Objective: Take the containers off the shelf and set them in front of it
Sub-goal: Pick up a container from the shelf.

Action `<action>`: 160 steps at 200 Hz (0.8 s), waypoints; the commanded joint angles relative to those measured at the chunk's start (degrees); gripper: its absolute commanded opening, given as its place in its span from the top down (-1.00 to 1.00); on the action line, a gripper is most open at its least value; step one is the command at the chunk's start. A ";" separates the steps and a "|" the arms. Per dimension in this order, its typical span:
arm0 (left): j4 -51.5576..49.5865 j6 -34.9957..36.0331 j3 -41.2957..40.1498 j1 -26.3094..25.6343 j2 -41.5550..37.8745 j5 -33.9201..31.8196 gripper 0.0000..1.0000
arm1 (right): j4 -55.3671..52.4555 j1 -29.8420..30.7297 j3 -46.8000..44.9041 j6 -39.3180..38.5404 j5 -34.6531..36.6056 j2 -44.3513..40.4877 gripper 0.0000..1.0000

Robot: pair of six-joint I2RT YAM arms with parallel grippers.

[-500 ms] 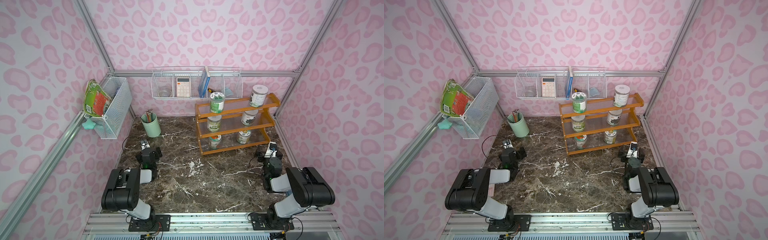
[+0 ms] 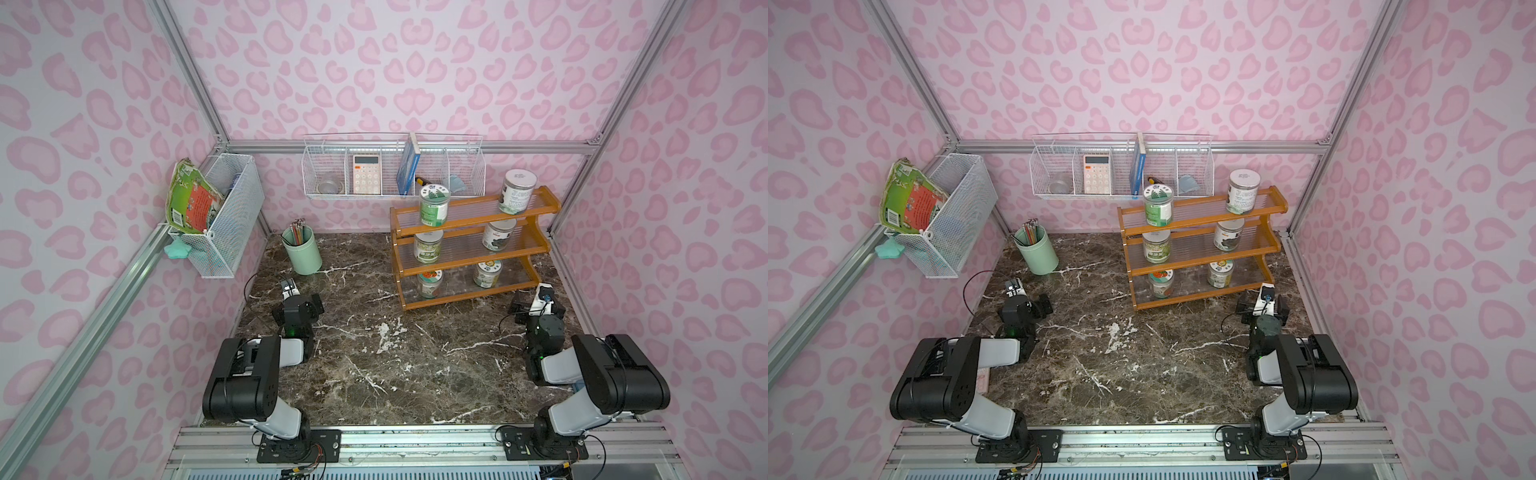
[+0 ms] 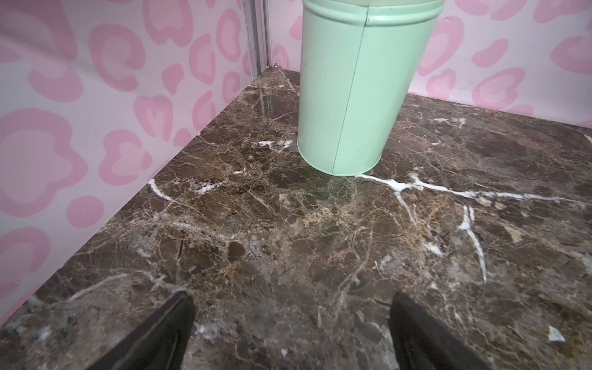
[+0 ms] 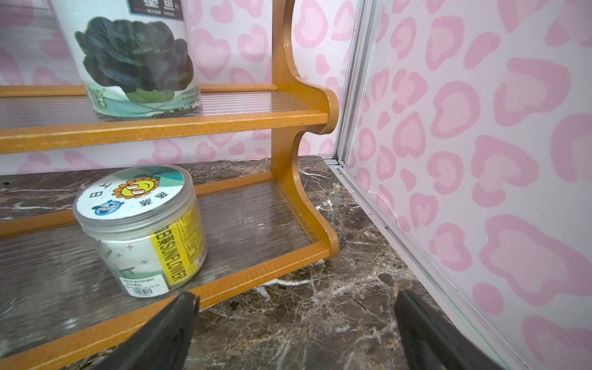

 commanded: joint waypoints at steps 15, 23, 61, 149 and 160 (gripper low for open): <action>-4.02 1.00 1.59 -0.01 -2.80 1.31 -0.99 | -22.32 1.42 7.84 -1.30 0.37 -10.42 -0.98; -8.33 2.93 4.17 -0.13 -3.70 1.69 -0.99 | -27.00 1.41 10.36 -0.70 1.04 -12.26 -0.99; -43.38 -1.23 24.29 -1.51 -8.03 6.99 -0.99 | -41.00 0.98 20.50 0.88 -2.28 -14.74 -0.99; -59.37 -3.59 37.36 -6.07 -14.63 26.64 -0.99 | -70.00 -5.12 55.17 1.70 -28.10 -15.57 -0.99; -58.97 -3.58 37.34 -6.10 -14.93 30.50 -0.99 | -71.39 -6.33 59.23 1.89 -32.10 -13.04 -0.99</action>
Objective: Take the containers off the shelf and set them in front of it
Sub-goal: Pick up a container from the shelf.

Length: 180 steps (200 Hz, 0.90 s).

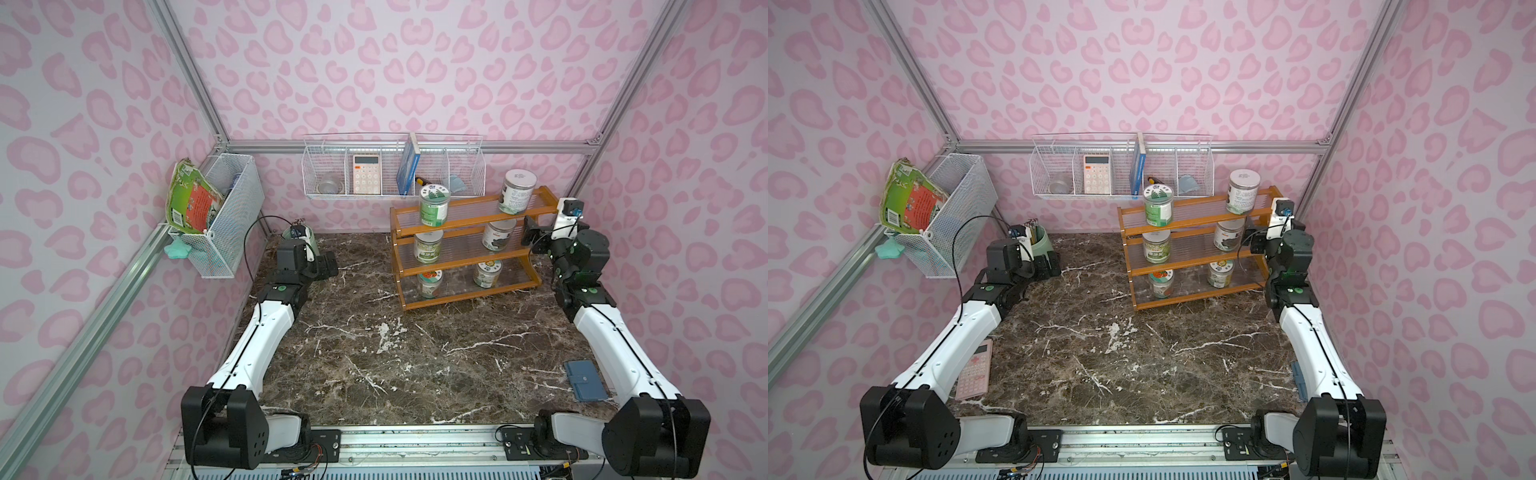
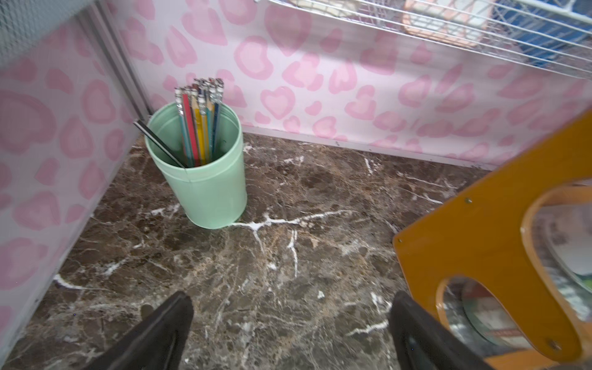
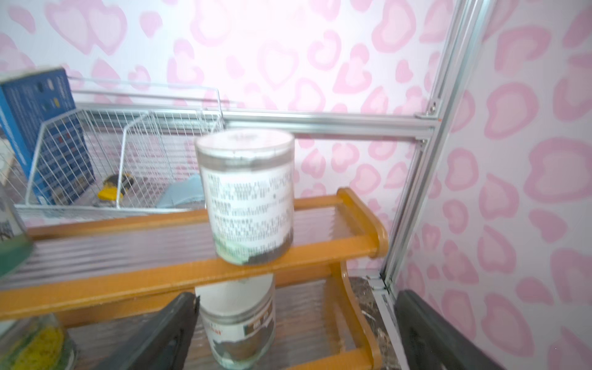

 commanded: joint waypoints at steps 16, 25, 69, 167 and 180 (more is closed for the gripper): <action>-2.01 -1.71 0.09 -0.03 -0.87 14.46 -0.98 | -10.06 -3.15 12.36 1.17 -17.00 7.54 -0.98; -1.96 -1.84 -0.09 -0.11 -0.68 16.47 -0.99 | -11.22 -3.92 15.71 1.28 -20.21 9.42 -0.99; -0.81 -1.67 -1.16 -0.14 -1.19 20.40 -0.99 | -13.84 -7.43 23.92 3.51 -32.15 14.24 -0.99; -0.40 -2.11 -1.16 -0.13 -0.54 21.57 -0.99 | -14.37 -5.44 28.52 1.02 -29.84 19.33 -0.99; -0.38 -1.94 -1.16 -0.11 -0.41 21.48 -0.99 | -14.39 -5.04 29.59 0.92 -29.35 20.40 -0.99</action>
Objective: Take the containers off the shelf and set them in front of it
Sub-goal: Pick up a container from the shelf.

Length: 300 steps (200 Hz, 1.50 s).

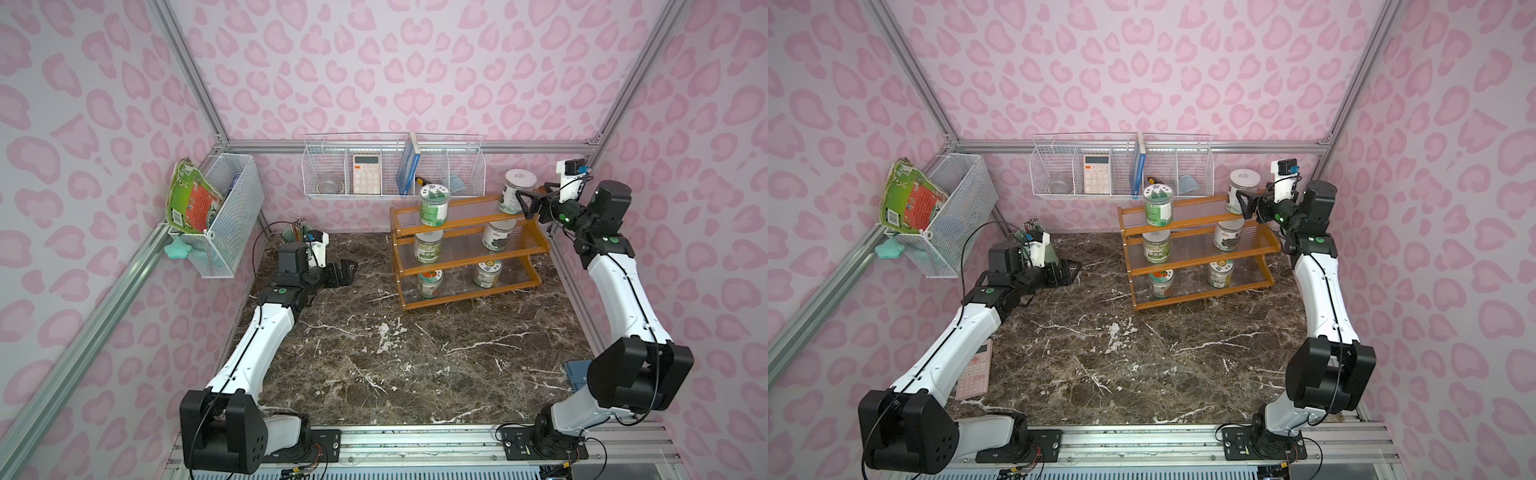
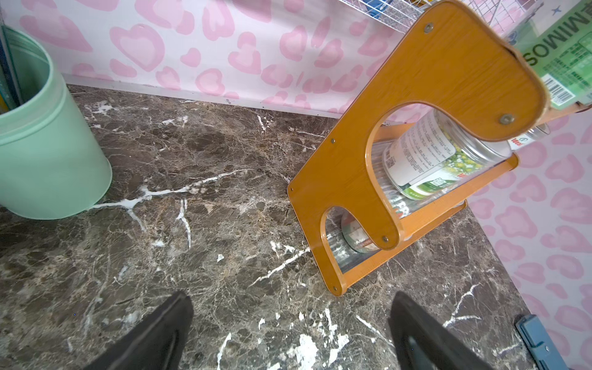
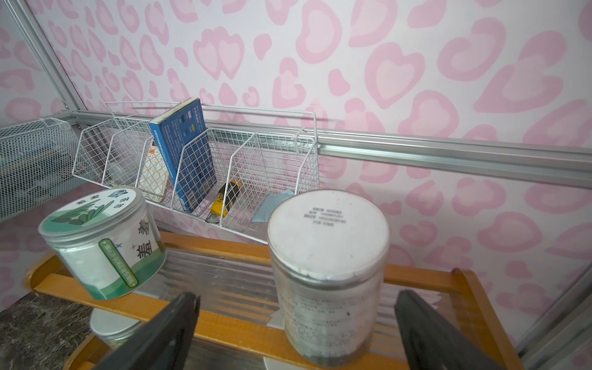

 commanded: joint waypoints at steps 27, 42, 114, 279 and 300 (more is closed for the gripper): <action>0.89 -0.08 -0.02 0.04 0.12 0.33 -0.99 | 1.04 1.53 3.04 -1.47 4.02 3.14 -0.99; 0.88 -0.09 -0.02 0.06 0.15 0.37 -0.99 | 1.43 1.71 3.41 -1.41 4.59 4.02 -0.99; 0.89 0.01 0.07 0.13 0.29 0.47 -0.99 | 3.68 3.20 4.96 -1.05 6.88 7.87 -0.99; 1.22 -0.63 -0.11 0.05 -0.06 1.07 -0.99 | 8.04 4.64 0.28 0.40 11.02 3.56 -0.31; 1.24 -0.73 -0.12 0.05 -0.08 1.16 -0.98 | 8.54 4.64 -1.77 0.64 11.20 0.96 -0.28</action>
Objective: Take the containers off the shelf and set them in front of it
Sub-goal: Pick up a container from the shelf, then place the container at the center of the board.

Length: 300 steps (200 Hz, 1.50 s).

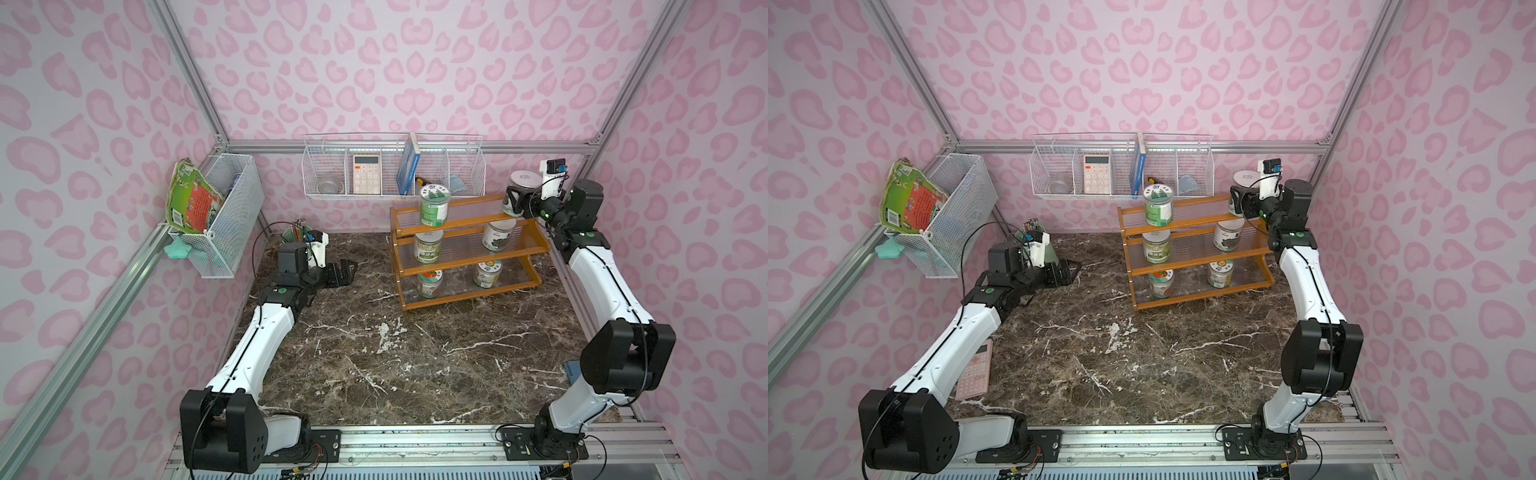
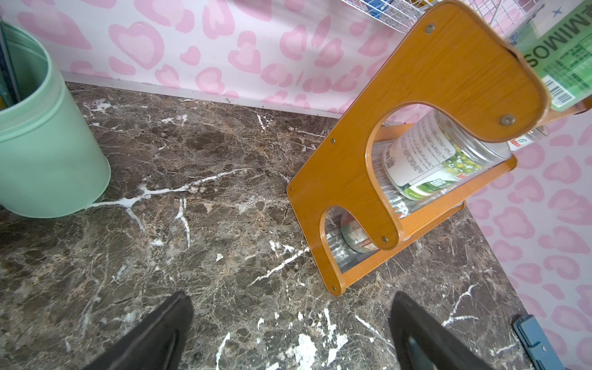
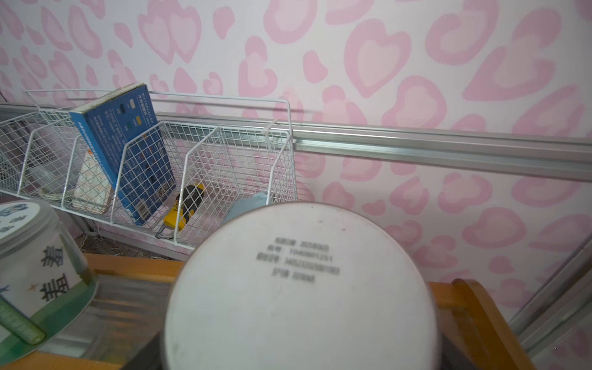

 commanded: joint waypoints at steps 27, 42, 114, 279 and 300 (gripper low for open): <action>1.45 -0.15 -0.22 0.02 -0.41 0.90 -0.98 | 4.19 0.07 -5.50 1.04 1.13 -6.53 -0.28; 1.55 -0.19 -0.35 0.02 -0.50 0.94 -0.99 | 5.70 0.50 -10.38 1.49 2.15 -10.60 -0.27; 2.34 -1.09 -0.34 -0.07 -0.07 2.04 -0.99 | 6.61 4.37 -35.61 1.77 15.11 -34.11 -0.24; 0.26 2.37 -0.70 -7.77 -0.28 -2.62 -0.99 | 17.34 13.66 -73.06 12.22 43.64 -52.24 -0.18; 0.22 2.55 -0.70 -8.05 -0.23 -2.97 -0.99 | 21.17 13.65 -75.80 13.91 47.95 -50.38 -0.17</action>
